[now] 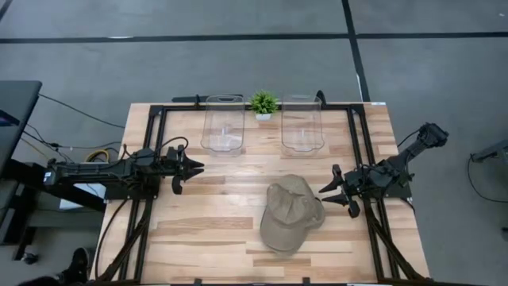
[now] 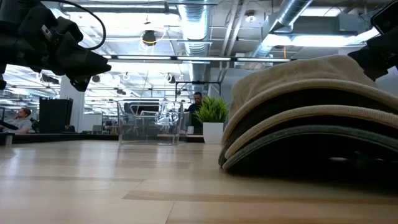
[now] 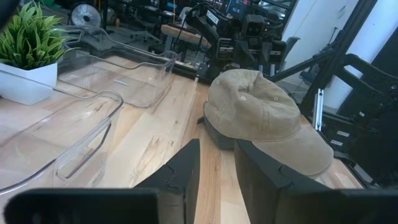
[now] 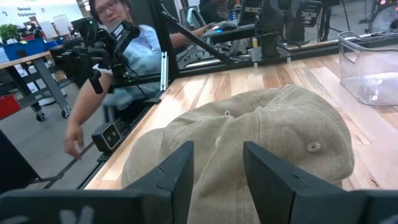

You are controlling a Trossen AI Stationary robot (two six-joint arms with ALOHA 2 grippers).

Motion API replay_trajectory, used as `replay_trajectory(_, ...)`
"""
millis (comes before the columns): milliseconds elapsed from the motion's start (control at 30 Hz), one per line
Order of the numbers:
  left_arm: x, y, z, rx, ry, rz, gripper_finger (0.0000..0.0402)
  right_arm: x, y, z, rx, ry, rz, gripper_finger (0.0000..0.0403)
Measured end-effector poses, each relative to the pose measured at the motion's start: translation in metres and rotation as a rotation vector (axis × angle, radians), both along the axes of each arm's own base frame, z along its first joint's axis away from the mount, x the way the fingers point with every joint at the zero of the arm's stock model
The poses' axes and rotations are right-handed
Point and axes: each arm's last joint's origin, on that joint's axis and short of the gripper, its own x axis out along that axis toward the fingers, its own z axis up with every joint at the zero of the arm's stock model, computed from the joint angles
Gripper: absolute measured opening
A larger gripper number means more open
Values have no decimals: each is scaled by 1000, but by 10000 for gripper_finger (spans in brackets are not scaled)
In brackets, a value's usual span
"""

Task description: Pick & Place hat

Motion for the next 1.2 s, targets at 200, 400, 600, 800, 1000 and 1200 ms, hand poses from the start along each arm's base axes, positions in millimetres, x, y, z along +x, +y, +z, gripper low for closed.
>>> replay_trajectory(200, 0, 0, 0, 0, 0, 0, 97, 0, 0, 0, 0, 0, 0, 128)
replay_trajectory(400, 0, 0, 0, 0, 0, 0, 97, 0, 0, 0, 0, 0, 0, 128)
replay_trajectory(600, 0, 0, 0, 0, 0, 0, 97, 0, 0, 0, 0, 0, 0, 128)
replay_trajectory(800, 0, 0, 0, 0, 0, 0, 97, 0, 0, 0, 0, 1, 0, 128)
replay_trajectory(1000, 0, 0, 0, 0, 0, 0, 97, 0, 0, 0, -1, 0, -1, 128)
replay_trajectory(1200, 0, 0, 6, 5, -62, 0, 97, 0, 0, 0, -6, -7, -1, 128)
